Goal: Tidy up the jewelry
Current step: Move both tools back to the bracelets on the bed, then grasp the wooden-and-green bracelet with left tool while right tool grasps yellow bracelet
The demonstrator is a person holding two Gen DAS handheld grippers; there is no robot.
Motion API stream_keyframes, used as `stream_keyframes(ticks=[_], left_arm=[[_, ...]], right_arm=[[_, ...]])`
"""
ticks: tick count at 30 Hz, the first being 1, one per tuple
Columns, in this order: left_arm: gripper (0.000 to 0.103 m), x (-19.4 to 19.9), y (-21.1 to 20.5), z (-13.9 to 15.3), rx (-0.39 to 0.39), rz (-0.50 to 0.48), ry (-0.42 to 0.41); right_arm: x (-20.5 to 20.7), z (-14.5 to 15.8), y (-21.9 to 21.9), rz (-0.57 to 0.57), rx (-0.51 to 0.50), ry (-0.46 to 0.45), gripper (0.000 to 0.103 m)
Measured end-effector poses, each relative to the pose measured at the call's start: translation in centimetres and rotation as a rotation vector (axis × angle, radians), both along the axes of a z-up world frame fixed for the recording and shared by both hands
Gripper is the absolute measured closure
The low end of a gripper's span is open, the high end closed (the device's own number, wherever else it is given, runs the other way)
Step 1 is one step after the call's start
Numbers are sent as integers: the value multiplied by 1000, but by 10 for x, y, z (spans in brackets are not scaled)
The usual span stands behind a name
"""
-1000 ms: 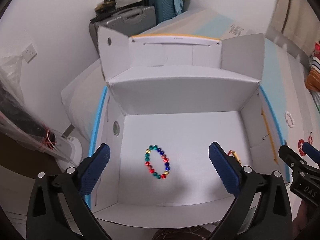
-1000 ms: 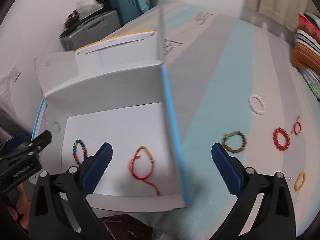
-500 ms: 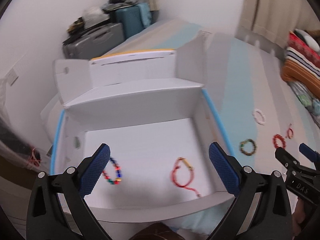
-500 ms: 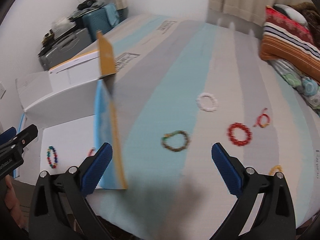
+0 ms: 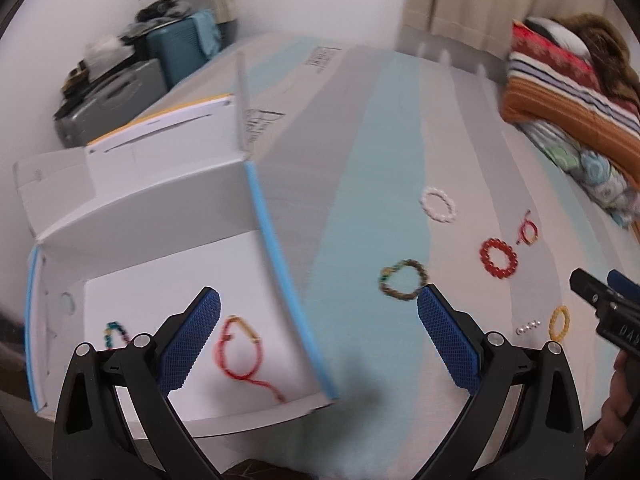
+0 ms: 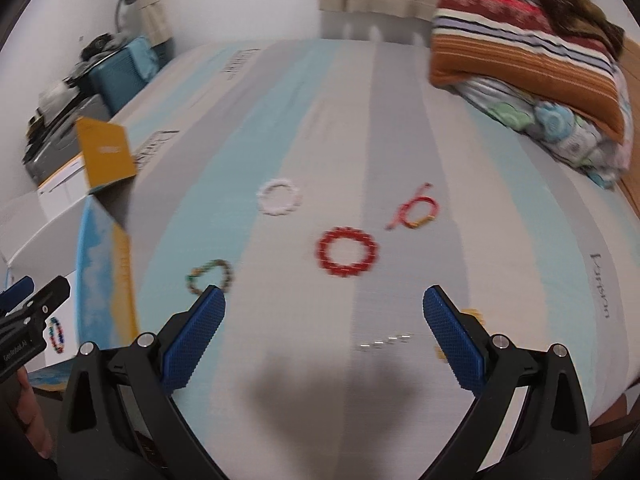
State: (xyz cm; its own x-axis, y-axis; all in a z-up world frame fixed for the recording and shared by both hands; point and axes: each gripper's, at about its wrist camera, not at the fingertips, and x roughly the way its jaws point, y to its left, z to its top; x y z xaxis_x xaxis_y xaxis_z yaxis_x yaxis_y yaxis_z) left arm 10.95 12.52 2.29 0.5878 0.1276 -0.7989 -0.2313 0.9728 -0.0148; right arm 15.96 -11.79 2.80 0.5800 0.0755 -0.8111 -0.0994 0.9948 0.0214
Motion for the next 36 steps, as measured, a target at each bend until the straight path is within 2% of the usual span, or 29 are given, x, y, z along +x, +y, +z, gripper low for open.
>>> stream_keyframes(ticks=[7, 10, 12, 15, 18, 21, 25, 31, 36], left_arm=[[6, 22, -45, -19, -6, -82, -4], [6, 35, -66, -36, -1, -131, 0], [6, 48, -78, -54, 0, -156, 31], [6, 61, -85, -72, 17, -154, 48], [6, 68, -87, -84, 29, -150, 35], [6, 75, -83, -95, -12, -153, 37], [6, 86, -80, -113, -10, -147, 87], [6, 102, -72, -133, -28, -139, 134], [6, 112, -71, -144, -3, -153, 159]], right_arm=[[12, -15, -53, -75, -23, 35, 8], [18, -29, -76, -107, -46, 70, 8], [22, -40, -90, -120, -65, 96, 8], [28, -57, -109, -137, -67, 132, 8], [34, -71, -125, -160, -50, 178, 8], [41, -82, -135, -169, -38, 206, 8], [48, -98, -140, -154, -63, 235, 8], [56, -118, -145, -158, -32, 298, 8], [61, -130, -149, -165, 15, 346, 11]])
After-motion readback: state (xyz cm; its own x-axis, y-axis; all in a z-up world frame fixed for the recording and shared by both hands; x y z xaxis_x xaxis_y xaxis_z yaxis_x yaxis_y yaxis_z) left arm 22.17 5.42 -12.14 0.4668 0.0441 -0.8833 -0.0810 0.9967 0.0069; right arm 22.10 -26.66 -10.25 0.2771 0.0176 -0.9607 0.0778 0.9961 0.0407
